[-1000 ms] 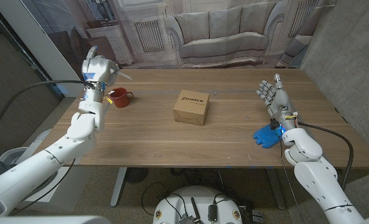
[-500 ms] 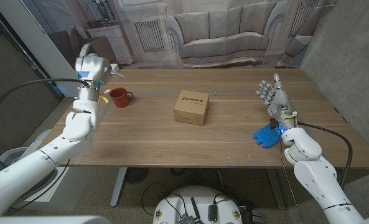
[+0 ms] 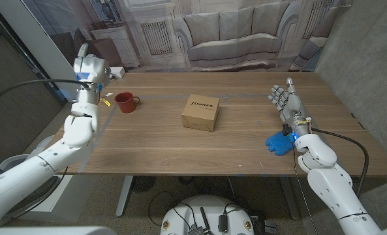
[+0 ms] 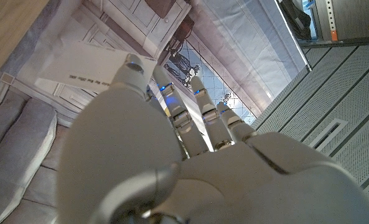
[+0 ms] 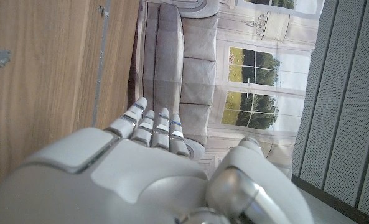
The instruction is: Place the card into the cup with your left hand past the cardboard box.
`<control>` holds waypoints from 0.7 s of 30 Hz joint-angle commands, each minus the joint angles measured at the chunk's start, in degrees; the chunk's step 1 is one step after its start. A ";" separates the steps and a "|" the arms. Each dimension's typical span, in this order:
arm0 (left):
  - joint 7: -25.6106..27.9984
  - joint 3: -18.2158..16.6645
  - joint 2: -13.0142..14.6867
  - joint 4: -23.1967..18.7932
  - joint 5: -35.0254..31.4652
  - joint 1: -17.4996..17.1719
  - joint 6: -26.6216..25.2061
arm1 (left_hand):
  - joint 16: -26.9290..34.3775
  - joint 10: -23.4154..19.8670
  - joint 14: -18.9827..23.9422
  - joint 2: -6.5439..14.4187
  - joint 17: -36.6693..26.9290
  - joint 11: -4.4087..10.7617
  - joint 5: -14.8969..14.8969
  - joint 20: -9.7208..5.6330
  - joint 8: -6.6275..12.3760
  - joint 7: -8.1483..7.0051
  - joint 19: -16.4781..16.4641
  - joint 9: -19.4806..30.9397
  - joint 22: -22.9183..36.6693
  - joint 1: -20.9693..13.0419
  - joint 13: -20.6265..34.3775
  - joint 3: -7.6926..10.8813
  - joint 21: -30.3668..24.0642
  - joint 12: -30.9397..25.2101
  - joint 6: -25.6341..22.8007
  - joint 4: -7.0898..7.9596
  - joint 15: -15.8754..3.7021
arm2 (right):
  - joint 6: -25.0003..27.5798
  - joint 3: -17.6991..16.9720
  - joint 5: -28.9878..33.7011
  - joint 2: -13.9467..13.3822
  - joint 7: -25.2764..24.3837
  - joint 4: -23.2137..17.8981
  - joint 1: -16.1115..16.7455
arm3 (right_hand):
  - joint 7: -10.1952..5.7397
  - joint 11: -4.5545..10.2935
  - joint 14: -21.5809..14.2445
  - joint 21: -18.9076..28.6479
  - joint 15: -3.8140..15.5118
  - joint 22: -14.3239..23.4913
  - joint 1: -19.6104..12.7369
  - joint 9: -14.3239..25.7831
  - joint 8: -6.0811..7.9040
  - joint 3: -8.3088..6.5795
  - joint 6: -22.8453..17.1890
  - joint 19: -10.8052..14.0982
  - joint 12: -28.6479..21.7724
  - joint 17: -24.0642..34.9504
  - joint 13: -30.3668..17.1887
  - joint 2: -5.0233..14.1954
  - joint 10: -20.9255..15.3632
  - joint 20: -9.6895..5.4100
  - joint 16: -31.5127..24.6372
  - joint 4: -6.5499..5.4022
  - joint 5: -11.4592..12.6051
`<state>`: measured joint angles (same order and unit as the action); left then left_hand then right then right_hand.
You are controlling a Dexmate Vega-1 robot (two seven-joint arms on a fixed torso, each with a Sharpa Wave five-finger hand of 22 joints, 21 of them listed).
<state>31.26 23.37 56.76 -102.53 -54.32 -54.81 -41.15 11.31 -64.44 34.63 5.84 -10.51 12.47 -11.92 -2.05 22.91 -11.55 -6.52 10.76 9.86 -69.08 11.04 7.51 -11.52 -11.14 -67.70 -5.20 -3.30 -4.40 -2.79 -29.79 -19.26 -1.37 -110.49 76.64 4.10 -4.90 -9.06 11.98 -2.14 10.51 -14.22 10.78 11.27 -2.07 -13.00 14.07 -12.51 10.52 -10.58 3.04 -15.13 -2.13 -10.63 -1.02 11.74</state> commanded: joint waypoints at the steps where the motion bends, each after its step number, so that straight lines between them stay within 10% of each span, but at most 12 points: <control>1: -1.00 0.43 0.32 2.06 -0.63 1.19 -1.29 | -0.20 -0.53 0.49 -0.01 -0.14 0.16 0.10 -4.87 0.41 -0.19 -0.35 0.17 0.21 -0.63 0.20 0.58 0.18 0.19 -0.47 -0.09 -8.69 | -0.04 -0.09 0.28 0.18 -0.35 0.12 0.27 | -0.02 0.04 -0.51 -0.20 -0.03 0.16 -0.14 0.23 0.21 0.19 -0.23 0.55 -0.03 0.20 -0.21 0.28 -0.34 -0.61 -0.22 -0.03 0.13; 21: -1.11 2.38 0.62 5.39 -2.88 3.09 -3.22 | -0.11 -0.62 1.12 -0.06 -0.17 0.16 0.11 -5.00 0.44 -0.15 -0.68 0.17 0.20 -0.58 0.24 0.85 0.12 0.19 -0.48 0.09 -8.65 | 0.90 0.29 0.33 0.38 -0.82 0.41 -0.32 | 0.00 -0.13 -0.52 -0.22 -0.02 0.16 -0.13 0.23 0.19 0.28 -0.25 0.56 -0.02 0.21 -0.21 0.34 -0.38 -0.62 -0.21 0.00 0.13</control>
<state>30.08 24.70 57.37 -98.96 -56.34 -52.88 -43.83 11.31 -64.75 35.13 5.84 -10.51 12.79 -11.92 -2.05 22.91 -11.56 -6.52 10.81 9.87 -69.07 11.04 8.00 -11.52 -11.14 -67.68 -5.19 -3.41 -3.95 -2.72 -29.51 -19.00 -1.98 -110.45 76.76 4.10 -4.90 -9.05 11.98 -2.14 10.51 -14.22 10.78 11.27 -2.07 -13.00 14.07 -12.51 10.52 -10.57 3.04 -15.13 -2.13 -10.63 -1.02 11.74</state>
